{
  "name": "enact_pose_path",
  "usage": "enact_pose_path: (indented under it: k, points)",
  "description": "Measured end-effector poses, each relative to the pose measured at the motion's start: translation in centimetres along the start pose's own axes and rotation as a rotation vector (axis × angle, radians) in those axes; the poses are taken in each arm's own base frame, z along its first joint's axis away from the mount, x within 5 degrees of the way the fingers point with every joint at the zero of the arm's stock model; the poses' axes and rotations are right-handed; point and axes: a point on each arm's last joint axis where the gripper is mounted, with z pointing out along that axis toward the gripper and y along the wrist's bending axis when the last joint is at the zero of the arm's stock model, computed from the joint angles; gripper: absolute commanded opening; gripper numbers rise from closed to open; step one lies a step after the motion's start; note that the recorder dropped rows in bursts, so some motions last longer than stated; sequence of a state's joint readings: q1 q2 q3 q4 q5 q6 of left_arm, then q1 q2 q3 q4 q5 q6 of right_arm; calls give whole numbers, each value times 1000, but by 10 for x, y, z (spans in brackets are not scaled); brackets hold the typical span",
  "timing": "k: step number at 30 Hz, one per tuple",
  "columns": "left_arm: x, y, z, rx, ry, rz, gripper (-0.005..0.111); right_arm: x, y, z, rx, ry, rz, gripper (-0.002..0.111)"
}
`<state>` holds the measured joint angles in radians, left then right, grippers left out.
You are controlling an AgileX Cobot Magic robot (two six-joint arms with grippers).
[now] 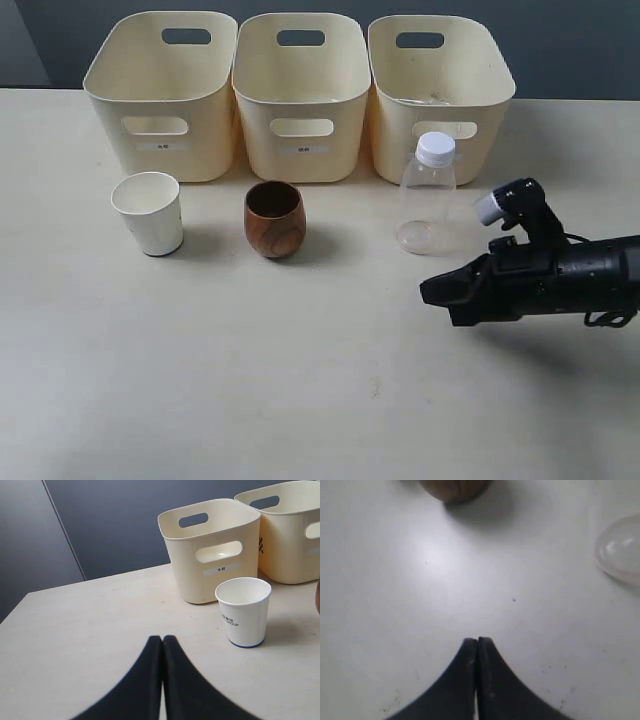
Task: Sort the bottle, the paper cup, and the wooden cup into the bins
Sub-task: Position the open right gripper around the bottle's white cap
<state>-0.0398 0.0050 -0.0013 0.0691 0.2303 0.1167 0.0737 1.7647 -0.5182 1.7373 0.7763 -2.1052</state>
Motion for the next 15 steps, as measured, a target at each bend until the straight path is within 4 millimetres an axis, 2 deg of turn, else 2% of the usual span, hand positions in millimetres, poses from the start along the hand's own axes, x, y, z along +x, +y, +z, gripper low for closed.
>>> enact_pose_path:
  k: [7,15]
  points:
    - [0,0,0,0,0,0,0,-13,-2,0,-17,-43,-27,-1]
    - [0,0,0,0,0,0,0,-23,11,-2,-156,-130,-36,-1]
